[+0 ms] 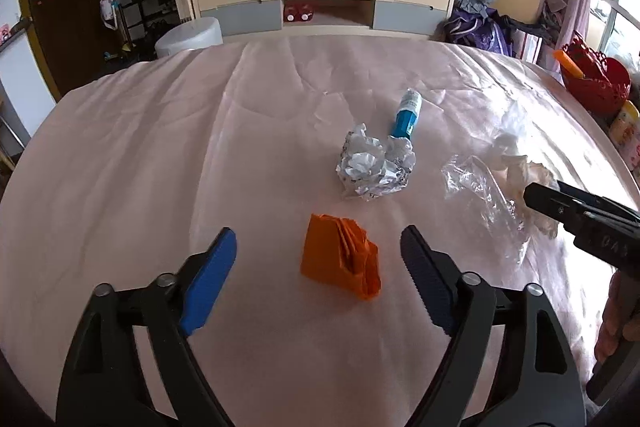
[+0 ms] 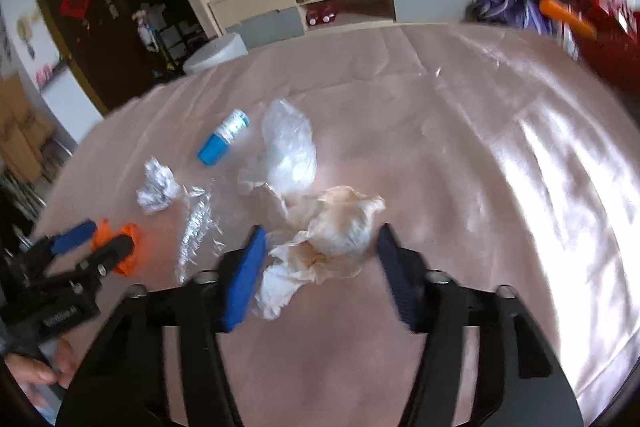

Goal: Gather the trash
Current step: 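Grasp the orange folded paper with the left tool while the right tool grasps the crumpled tissue, then carry the orange paper and tissue to the black bin and open both tools, then grasp the crumpled foil ball with the left tool while the right tool grasps the clear plastic piece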

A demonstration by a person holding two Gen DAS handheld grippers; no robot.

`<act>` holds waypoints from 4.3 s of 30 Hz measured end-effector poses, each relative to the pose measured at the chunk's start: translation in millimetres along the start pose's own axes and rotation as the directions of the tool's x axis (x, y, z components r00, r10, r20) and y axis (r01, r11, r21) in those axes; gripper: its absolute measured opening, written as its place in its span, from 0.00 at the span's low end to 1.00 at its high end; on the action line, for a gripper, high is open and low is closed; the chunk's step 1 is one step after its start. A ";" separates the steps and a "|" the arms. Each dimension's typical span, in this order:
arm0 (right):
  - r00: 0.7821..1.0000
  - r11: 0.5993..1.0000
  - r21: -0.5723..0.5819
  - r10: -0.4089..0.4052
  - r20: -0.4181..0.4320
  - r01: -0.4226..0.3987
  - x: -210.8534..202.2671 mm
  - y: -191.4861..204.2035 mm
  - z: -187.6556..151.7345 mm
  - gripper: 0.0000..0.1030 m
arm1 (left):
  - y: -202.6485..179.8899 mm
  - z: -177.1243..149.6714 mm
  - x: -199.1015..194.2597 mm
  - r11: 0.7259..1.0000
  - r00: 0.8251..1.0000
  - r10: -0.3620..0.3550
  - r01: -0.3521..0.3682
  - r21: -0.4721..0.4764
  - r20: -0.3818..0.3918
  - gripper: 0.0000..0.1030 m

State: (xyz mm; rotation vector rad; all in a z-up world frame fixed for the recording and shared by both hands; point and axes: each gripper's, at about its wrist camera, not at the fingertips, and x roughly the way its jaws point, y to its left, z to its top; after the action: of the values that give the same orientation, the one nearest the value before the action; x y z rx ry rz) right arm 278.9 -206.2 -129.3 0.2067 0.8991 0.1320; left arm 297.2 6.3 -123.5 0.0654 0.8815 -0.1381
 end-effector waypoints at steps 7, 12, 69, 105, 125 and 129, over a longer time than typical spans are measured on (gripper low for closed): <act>0.999 0.999 0.001 0.047 0.021 -0.047 -13.0 -10.3 -5.2 0.11 | -3.9 -3.6 3.6 1.000 1.000 -0.012 0.012 -0.003 -0.016 0.31; 0.996 1.000 -0.022 0.024 0.081 -0.022 -44.5 -13.5 -10.1 0.11 | -15.8 -5.8 -18.4 1.000 0.999 0.003 -0.003 0.018 0.034 0.30; 0.968 0.987 0.030 0.162 -0.191 -0.159 -97.0 8.8 -258.5 0.14 | -83.8 -284.6 -90.0 0.982 0.970 -0.167 0.180 0.059 -0.178 0.32; 0.997 0.998 -0.041 0.039 0.069 -0.036 -177.6 0.1 -162.5 0.96 | -29.9 -199.7 -157.3 0.999 0.998 -0.041 0.041 0.001 0.038 0.92; 0.991 0.999 -0.035 0.001 0.133 0.004 -95.4 5.7 6.1 0.96 | -6.4 -41.0 -104.8 1.000 0.992 0.000 0.000 -0.001 0.124 0.92; 0.992 1.000 -0.020 0.001 0.127 0.001 -66.6 8.5 27.2 0.90 | -10.8 -18.7 -77.1 1.000 0.991 0.025 -0.027 0.016 0.134 0.92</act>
State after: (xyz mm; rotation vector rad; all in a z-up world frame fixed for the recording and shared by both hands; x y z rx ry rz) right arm 259.0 -214.5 -60.2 0.1944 0.7710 0.1263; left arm 232.9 4.9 -75.8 0.0832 0.7454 -0.1245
